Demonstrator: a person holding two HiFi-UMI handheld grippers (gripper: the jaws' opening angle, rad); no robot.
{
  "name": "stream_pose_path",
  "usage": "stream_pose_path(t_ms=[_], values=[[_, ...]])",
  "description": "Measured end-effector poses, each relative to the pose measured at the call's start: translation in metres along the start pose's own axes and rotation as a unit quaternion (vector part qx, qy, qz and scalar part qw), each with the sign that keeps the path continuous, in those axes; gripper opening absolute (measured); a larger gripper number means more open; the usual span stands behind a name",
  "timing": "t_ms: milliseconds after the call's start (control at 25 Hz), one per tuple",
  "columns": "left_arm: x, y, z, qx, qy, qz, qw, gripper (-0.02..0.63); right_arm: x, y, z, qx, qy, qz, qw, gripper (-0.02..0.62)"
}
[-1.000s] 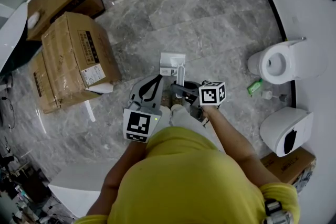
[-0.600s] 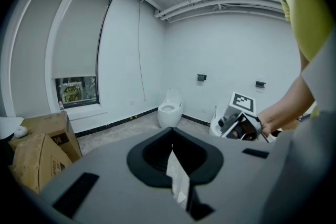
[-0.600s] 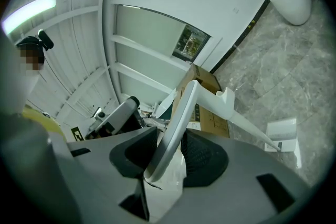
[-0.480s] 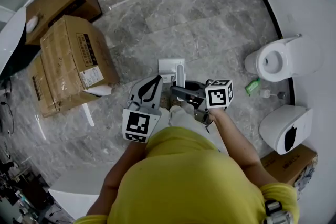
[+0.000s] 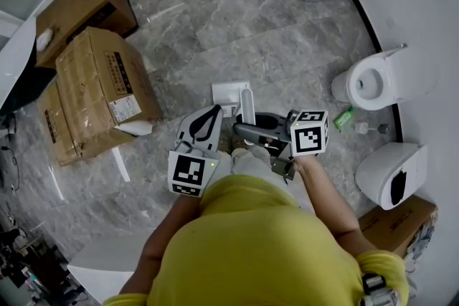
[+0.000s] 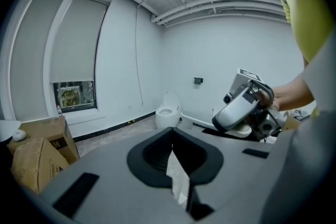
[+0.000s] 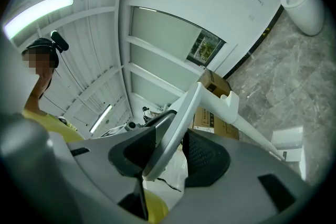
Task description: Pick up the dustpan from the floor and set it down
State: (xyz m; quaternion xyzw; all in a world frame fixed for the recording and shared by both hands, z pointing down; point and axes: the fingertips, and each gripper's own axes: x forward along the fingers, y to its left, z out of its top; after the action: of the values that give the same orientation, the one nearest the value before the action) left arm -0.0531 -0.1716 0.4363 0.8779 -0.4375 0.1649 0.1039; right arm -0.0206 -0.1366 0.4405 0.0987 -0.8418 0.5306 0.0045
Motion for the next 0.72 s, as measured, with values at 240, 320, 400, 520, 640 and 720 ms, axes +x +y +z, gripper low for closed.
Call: stream_pose_path(t_ms=[240, 320, 400, 520, 640, 720], values=[[-0.005, 0.007, 0.005, 0.001, -0.01, 0.011, 0.9999, 0.002, -0.002, 0.016, 0.001, -0.017, 0.003, -0.005, 1.0, 0.172], [-0.006, 0.008, 0.006, 0.002, -0.012, 0.014, 0.9998, 0.002, -0.002, 0.024, 0.002, -0.02, 0.001, -0.001, 1.0, 0.173], [-0.007, 0.009, 0.007, 0.001, -0.013, 0.017, 0.9998, 0.002, -0.001, 0.033, 0.004, -0.025, 0.001, 0.006, 1.0, 0.175], [-0.009, 0.01, 0.006, 0.001, -0.014, 0.019, 0.9997, 0.002, 0.0, 0.044, 0.008, -0.03, 0.001, 0.013, 0.999, 0.178], [-0.011, 0.011, 0.006, -0.001, -0.014, 0.021, 0.9997, 0.002, 0.001, 0.05, 0.011, -0.031, 0.0, 0.017, 0.999, 0.181], [-0.012, 0.01, 0.006, 0.0, -0.015, 0.022, 0.9997, 0.001, 0.0, 0.051, 0.01, -0.031, 0.0, 0.016, 0.999, 0.181]])
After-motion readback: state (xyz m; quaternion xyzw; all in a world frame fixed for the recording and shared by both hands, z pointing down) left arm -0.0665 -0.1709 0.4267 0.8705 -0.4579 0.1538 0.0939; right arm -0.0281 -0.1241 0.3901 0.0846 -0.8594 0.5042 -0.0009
